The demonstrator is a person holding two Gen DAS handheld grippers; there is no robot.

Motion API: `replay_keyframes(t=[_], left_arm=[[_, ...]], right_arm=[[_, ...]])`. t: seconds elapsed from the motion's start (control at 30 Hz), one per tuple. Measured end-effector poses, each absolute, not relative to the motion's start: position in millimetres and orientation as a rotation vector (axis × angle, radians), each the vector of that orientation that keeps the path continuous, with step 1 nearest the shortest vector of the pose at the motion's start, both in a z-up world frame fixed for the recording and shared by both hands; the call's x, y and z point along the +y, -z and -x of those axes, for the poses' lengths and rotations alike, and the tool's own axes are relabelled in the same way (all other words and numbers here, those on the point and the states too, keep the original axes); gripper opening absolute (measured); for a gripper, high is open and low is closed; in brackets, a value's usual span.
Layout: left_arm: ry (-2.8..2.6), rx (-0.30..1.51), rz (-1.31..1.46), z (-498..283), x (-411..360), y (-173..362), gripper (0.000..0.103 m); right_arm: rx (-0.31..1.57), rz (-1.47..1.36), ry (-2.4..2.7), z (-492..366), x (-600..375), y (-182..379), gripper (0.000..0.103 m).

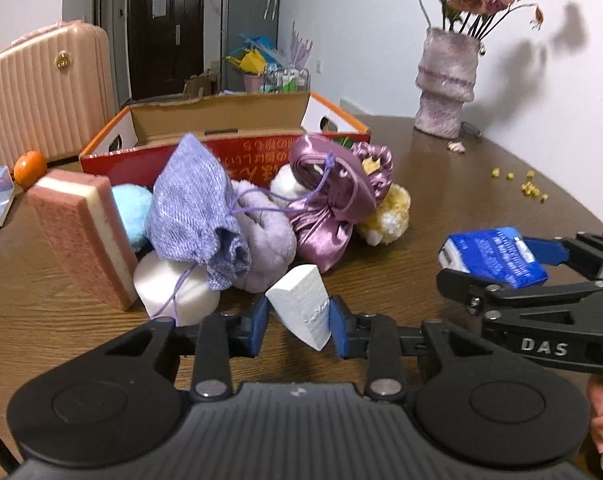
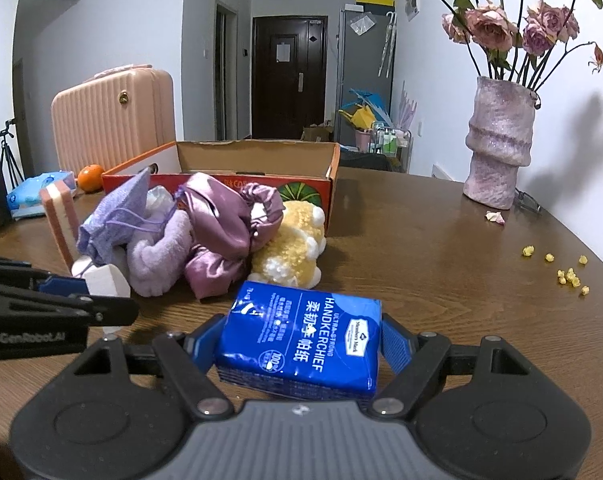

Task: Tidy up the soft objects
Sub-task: 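Close the left gripper on the white triangle piece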

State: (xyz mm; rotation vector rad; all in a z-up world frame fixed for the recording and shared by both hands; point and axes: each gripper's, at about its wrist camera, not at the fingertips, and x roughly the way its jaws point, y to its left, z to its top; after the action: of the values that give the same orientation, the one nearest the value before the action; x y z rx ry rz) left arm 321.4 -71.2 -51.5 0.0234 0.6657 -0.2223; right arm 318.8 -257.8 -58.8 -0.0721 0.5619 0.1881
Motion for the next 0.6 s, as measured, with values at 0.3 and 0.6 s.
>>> replay_keyframes(t=[0.3, 0.6], left_arm=[[0.220, 0.585, -0.011, -306, -57, 28, 0.033], [0.209, 0.510, 0.003, -306, -41, 8, 0.033]], right_arm=[[0.518, 0.084, -0.191, -312, -245, 45, 0.079], [0.471, 0.096, -0.179, -317, -233, 27, 0.079]])
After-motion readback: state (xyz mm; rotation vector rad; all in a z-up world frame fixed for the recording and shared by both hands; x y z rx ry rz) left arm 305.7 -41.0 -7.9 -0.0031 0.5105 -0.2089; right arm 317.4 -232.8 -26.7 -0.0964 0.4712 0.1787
